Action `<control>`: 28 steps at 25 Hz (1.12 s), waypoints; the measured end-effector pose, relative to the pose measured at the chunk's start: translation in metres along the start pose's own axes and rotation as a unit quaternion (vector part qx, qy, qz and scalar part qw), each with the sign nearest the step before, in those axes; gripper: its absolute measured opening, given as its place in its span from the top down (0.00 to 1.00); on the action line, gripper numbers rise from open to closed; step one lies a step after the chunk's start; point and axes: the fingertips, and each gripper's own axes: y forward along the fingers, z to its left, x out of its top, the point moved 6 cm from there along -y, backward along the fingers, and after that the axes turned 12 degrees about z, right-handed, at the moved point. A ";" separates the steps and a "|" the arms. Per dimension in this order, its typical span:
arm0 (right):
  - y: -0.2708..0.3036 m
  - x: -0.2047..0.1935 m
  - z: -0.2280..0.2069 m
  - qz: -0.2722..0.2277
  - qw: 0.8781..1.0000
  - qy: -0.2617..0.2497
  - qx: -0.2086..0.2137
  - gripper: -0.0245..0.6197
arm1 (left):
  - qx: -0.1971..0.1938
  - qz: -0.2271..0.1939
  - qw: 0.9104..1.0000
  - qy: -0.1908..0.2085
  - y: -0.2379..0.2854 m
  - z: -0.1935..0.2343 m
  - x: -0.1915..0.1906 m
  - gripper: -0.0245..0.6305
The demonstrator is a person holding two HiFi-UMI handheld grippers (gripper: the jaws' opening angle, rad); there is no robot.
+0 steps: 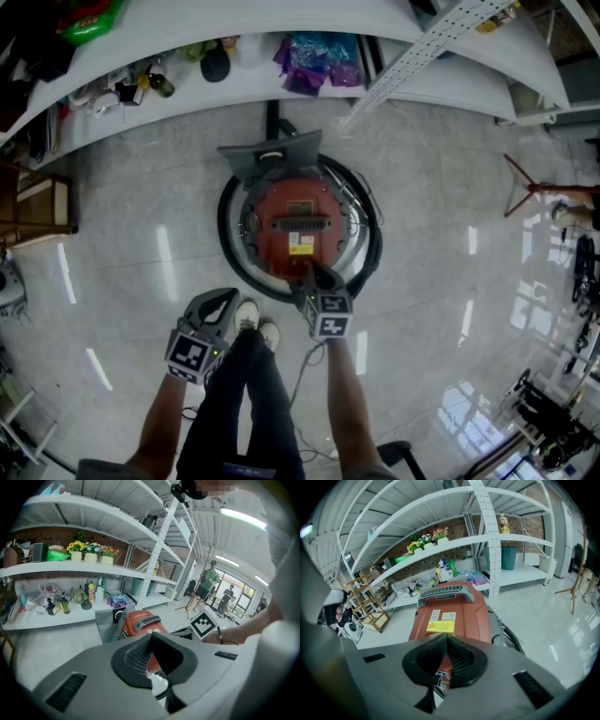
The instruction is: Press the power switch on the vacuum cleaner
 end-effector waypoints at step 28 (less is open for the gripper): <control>0.007 -0.002 -0.002 0.011 1.000 0.013 -0.002 0.94 | 0.004 -0.006 1.000 0.003 -0.002 0.002 0.003 0.95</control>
